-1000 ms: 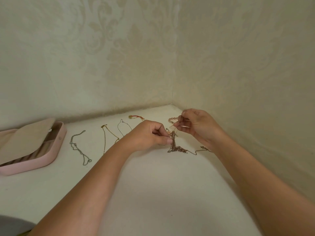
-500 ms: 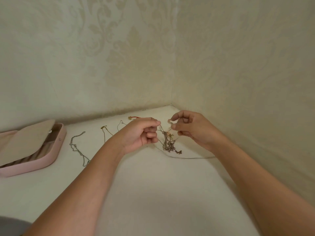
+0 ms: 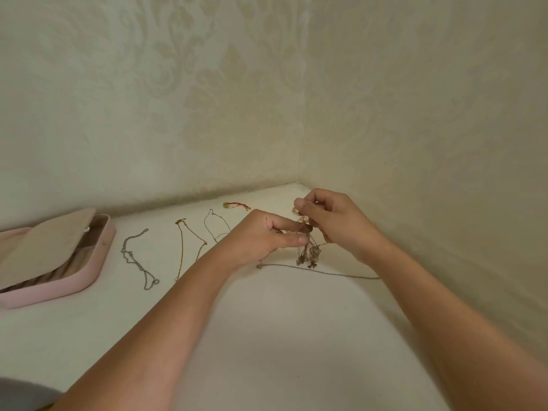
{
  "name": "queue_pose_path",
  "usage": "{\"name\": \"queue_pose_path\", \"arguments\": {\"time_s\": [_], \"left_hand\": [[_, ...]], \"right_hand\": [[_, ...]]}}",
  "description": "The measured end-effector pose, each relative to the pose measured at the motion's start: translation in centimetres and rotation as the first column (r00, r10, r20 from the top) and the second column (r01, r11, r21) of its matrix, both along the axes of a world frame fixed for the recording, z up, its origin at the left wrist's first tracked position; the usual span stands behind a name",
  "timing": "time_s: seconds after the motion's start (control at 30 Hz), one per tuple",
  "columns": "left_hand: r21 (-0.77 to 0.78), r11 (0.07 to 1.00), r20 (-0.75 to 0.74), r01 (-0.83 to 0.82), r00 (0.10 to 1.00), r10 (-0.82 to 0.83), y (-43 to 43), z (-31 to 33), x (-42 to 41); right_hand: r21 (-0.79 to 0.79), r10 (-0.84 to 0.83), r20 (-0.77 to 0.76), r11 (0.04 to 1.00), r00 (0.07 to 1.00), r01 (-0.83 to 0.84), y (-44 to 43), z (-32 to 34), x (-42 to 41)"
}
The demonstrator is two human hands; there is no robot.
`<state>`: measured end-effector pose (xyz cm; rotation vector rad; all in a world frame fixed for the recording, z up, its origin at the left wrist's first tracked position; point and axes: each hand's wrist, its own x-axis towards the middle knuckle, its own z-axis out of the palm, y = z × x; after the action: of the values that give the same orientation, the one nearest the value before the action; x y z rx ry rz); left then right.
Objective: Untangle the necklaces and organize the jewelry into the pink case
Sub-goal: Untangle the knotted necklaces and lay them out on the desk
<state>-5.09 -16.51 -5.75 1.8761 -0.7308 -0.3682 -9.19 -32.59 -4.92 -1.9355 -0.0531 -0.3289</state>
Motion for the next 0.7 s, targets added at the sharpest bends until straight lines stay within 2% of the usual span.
{"name": "queue_pose_path", "arguments": {"time_s": [0.2,0.37,0.43,0.6,0.7], "left_hand": [[-0.148,0.988,-0.017,-0.05,0.999,0.048,-0.3,0.1,0.0],[-0.204,0.977,-0.1,-0.068,0.994,0.048,0.0,0.3,0.2],[-0.241,0.97,-0.157,-0.045,0.988,0.007,0.1,0.3,0.3],[-0.383,0.922,-0.353,-0.056,0.931,-0.09,0.0,-0.1,0.7],[-0.504,0.854,-0.457,-0.128,0.879,-0.138,-0.3,0.0,0.7]], "right_hand": [[0.006,0.006,-0.023,1.0,1.0,-0.006,0.1,0.2,-0.1],[0.188,-0.21,0.052,0.962,0.976,0.197,-1.1,0.6,0.1],[0.217,-0.246,0.017,0.947,0.969,0.236,-1.5,0.7,0.1],[0.358,-0.069,-0.136,0.927,0.988,0.114,-1.2,0.8,-0.2],[0.527,0.123,-0.192,0.85,0.974,-0.004,-1.0,0.7,-0.2]]}}
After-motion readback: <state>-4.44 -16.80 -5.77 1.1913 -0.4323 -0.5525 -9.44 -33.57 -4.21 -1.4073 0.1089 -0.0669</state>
